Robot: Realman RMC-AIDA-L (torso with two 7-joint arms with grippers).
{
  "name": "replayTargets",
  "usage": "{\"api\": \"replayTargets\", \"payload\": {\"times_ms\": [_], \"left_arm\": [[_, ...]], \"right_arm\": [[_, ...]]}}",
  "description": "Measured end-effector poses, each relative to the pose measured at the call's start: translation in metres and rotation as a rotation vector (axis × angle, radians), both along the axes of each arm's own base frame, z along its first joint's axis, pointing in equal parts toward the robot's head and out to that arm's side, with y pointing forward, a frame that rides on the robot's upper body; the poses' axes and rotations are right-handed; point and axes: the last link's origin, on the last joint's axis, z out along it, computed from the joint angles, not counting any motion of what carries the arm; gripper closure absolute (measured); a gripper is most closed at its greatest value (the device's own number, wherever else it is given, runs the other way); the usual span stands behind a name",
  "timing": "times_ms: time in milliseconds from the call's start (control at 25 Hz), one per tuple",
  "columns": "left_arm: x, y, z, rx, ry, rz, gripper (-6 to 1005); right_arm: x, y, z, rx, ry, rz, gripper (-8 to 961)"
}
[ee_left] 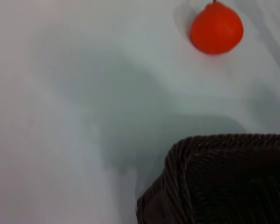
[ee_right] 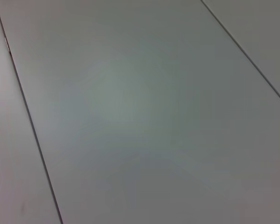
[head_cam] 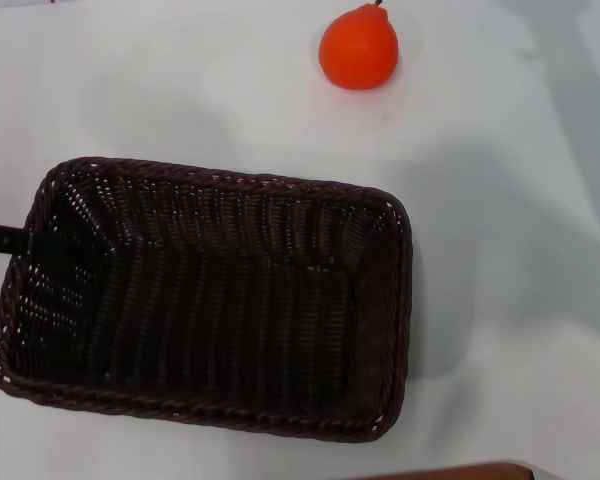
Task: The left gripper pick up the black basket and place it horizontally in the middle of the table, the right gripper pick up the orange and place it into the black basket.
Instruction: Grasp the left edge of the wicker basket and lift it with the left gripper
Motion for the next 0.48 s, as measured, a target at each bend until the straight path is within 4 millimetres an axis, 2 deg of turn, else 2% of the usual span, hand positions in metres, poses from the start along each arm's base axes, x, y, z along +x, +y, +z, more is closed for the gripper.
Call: {"api": "replayTargets", "payload": {"times_ms": [480], "left_arm": [[0.004, 0.008, -0.025, -0.068, 0.067, 0.008, 288]], "right_arm": [[0.005, 0.001, -0.002, -0.015, 0.004, -0.029, 25]]}}
